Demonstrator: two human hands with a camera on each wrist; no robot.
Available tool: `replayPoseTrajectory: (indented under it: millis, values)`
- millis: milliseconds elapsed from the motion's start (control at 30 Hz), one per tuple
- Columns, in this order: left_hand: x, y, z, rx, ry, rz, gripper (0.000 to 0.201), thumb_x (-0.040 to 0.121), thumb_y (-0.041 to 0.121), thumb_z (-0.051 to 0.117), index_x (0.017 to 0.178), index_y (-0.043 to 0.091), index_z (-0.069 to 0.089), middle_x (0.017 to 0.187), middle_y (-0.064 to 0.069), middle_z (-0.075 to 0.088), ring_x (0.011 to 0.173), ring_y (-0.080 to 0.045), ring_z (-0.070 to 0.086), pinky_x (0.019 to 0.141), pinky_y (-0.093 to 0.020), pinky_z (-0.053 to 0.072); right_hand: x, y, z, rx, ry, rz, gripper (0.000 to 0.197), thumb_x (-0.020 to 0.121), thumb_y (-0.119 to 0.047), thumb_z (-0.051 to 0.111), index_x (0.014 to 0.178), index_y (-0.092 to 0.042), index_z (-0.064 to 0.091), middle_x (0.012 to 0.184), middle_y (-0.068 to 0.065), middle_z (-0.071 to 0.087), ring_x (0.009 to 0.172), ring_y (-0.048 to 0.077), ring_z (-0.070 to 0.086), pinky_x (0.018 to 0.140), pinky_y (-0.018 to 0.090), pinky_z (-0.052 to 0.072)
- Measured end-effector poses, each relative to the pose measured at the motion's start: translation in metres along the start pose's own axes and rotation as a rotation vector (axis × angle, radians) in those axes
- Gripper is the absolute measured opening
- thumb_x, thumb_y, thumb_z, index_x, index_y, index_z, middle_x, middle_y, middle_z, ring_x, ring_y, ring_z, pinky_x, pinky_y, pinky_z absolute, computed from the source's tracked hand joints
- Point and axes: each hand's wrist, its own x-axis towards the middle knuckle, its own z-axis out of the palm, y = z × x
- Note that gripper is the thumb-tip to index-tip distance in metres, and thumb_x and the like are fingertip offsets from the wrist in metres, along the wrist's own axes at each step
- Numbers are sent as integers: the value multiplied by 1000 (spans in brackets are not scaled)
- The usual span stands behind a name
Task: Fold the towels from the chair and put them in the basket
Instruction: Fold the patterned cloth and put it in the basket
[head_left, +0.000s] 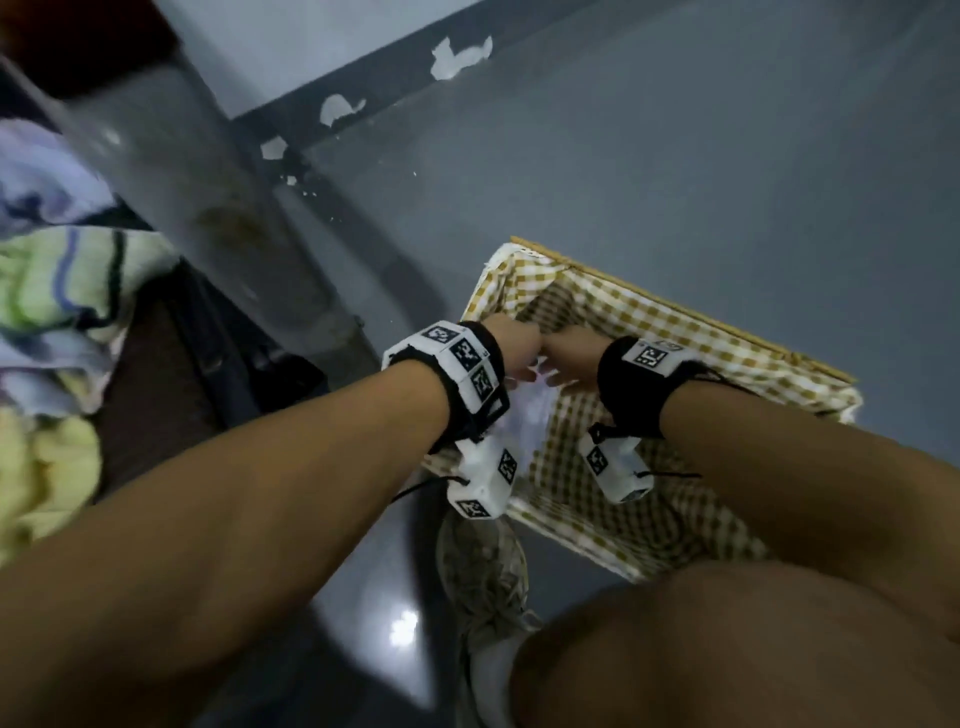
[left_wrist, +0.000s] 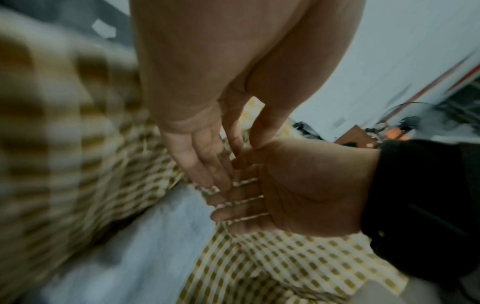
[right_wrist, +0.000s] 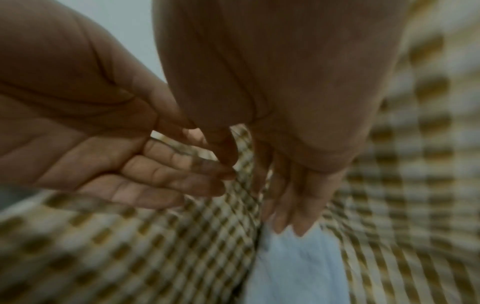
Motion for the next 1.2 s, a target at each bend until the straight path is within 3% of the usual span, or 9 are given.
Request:
replayPoseTrajectory:
  millis: [133,200,333,467,600,733,933,1133,1200]
  values:
    - [-74,4,-43,-162,84,170,11,93,11,56,97,8,65,101,-20,70,90,-33,70,82,-40,60,-77,-49,9,-64,-29,-193,27,99,-24,47,99,-8,68,99,7,74,84,22,70,72,29,49]
    - [-122,-7,-75,-165,128,253,7,89,18,65,86,12,64,86,-15,71,76,-26,70,66,-29,58,-117,-80,23,-171,-53,-303,29,100,-24,49,106,-4,69,103,10,75,83,23,69,69,29,49]
    - [-225,-56,-146,-32,232,339,11,91,19,67,97,11,64,97,-12,72,89,-30,71,88,-39,57,-199,-146,74,-339,-230,-489,26,100,-22,53,109,-3,68,96,10,67,81,23,61,67,28,47]
    - [-317,-129,-201,73,466,267,16,92,21,63,108,16,64,97,-6,74,85,-22,72,74,-29,55,-253,-207,153,-485,-358,-626,30,102,-23,51,120,-3,63,99,9,69,90,24,67,79,31,50]
    - [-379,-209,-227,126,666,137,18,92,28,63,108,23,65,101,2,72,85,-15,68,71,-27,52,-278,-252,243,-561,-417,-724,29,101,-21,52,124,-6,61,108,11,69,89,24,66,73,29,50]
    - [-399,-281,-236,182,756,-49,30,91,30,62,120,22,62,117,-1,67,102,-20,61,87,-28,48,-277,-267,312,-695,-360,-839,30,99,-22,54,123,-7,64,101,6,68,88,19,60,65,25,46]
    - [-386,-352,-244,328,920,-365,65,82,44,64,139,22,43,139,-16,46,125,-38,47,102,-44,44,-235,-253,351,-778,-266,-972,31,97,-20,59,125,-9,67,112,3,65,94,16,58,78,21,47]
    - [-388,-369,-267,139,1049,-364,22,87,27,64,103,13,69,105,-14,69,99,-36,64,82,-37,53,-230,-262,384,-876,-240,-1040,21,93,-29,62,110,-22,72,113,-2,71,102,15,63,85,26,45]
    - [-388,-364,-270,56,1128,-282,18,89,27,65,98,13,72,99,-12,71,95,-33,65,78,-35,52,-234,-261,397,-878,-236,-1078,39,85,-42,72,120,-26,64,109,-5,69,101,16,65,83,28,48]
